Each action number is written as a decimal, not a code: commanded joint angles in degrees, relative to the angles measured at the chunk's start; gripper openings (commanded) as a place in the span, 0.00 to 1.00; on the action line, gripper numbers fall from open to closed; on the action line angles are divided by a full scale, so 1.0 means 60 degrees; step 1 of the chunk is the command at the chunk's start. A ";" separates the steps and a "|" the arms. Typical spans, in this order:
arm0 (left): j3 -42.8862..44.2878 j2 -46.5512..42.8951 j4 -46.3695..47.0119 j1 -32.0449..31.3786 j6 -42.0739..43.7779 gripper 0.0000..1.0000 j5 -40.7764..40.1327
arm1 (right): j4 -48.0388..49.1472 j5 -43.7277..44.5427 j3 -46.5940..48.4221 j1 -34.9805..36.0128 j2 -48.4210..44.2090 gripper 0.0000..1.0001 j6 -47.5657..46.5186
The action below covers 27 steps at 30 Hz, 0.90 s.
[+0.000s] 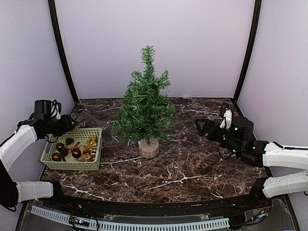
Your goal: Decorate the small christmas tree
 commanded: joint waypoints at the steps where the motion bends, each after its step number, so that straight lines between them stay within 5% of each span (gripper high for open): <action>1: 0.0430 -0.1064 -0.1089 0.0040 0.0717 0.49 0.1690 | 0.0075 0.0071 0.0009 -0.0082 -0.0255 0.94 -0.0102; 5: 0.0736 -0.1657 -0.1613 -0.0275 0.1042 0.48 0.3017 | -0.0023 0.0049 0.0024 -0.0081 -0.0426 0.94 -0.0134; 16: 0.1031 -0.2296 -0.1582 -0.3167 0.0725 0.48 0.4587 | -0.0059 -0.0186 0.0033 -0.0081 -0.0511 0.94 0.0131; 27: 0.0809 -0.1799 -0.0071 -0.3859 -0.0338 0.46 0.3386 | 0.0228 -0.0565 0.0094 -0.0071 -0.0265 0.93 0.0272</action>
